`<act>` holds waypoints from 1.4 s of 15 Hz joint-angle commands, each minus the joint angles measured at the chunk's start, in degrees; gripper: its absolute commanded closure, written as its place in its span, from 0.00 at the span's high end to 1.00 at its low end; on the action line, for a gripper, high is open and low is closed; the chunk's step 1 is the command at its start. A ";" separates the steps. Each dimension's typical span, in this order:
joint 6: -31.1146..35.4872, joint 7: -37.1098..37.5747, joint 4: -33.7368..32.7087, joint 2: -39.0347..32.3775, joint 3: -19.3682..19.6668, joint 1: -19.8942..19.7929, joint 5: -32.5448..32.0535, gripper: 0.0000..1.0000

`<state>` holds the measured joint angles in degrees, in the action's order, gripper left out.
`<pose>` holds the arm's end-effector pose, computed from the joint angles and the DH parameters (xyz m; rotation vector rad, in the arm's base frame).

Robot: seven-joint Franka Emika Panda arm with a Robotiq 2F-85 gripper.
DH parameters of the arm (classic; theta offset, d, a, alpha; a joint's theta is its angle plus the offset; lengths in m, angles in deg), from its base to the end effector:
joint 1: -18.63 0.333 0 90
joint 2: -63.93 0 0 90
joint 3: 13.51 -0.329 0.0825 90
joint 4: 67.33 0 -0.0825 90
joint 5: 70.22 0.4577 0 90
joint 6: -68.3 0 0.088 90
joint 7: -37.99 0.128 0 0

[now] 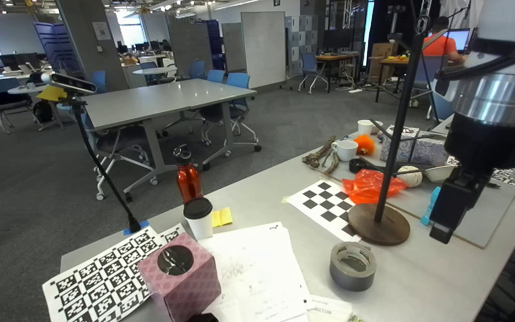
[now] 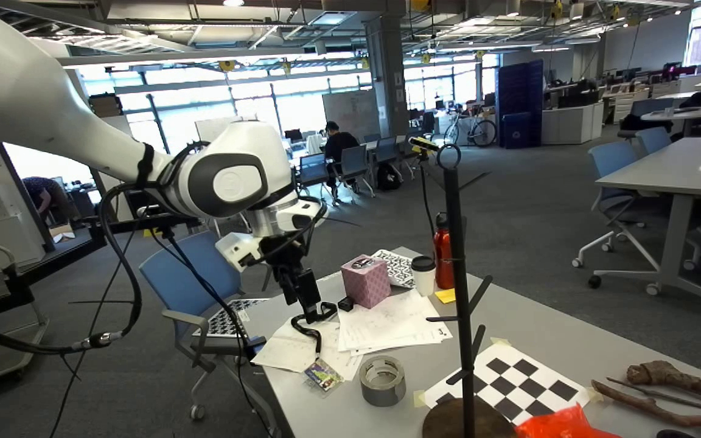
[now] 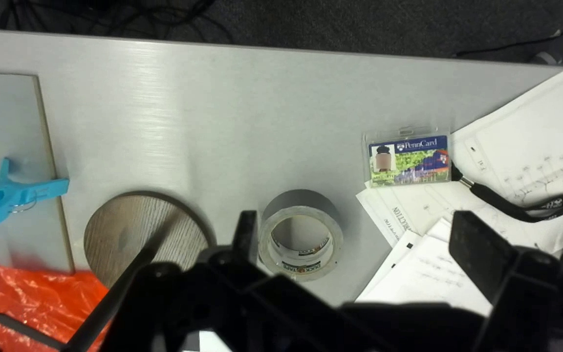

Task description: Hang the gray masking tape on the stand

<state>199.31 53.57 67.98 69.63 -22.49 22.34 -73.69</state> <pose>0.5331 0.1169 0.3139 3.0868 -0.0182 0.0575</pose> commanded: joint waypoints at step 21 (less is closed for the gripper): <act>26.03 17.68 -5.65 -24.74 9.95 1.70 -3.98 1.00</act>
<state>220.72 68.92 65.58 50.66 -14.72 22.33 -78.87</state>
